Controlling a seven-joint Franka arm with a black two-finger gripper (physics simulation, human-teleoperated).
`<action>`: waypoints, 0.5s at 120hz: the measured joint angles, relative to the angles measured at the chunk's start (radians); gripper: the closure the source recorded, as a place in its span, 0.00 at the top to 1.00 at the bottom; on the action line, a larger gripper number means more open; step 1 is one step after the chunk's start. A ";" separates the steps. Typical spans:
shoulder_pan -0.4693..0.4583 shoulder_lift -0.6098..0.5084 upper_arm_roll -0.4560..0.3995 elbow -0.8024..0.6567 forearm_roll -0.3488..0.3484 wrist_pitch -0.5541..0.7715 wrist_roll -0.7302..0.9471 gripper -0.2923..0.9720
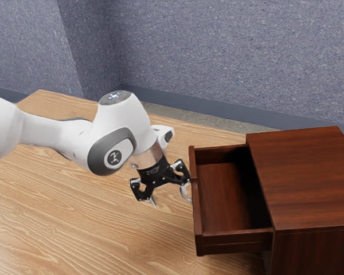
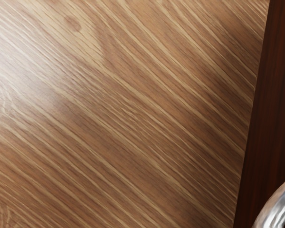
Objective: Pull the drawer handle with one arm to open the drawer
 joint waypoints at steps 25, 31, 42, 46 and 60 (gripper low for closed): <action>0.016 -0.073 0.008 -0.009 0.000 0.002 0.024 0.73; 0.015 -0.109 0.014 -0.008 0.000 0.001 0.029 0.73; 0.017 -0.186 0.032 0.018 0.006 -0.026 0.034 0.75; 0.016 -0.199 0.030 0.034 0.010 -0.044 0.036 0.75; 0.030 -0.209 0.032 0.119 0.023 -0.145 0.043 0.76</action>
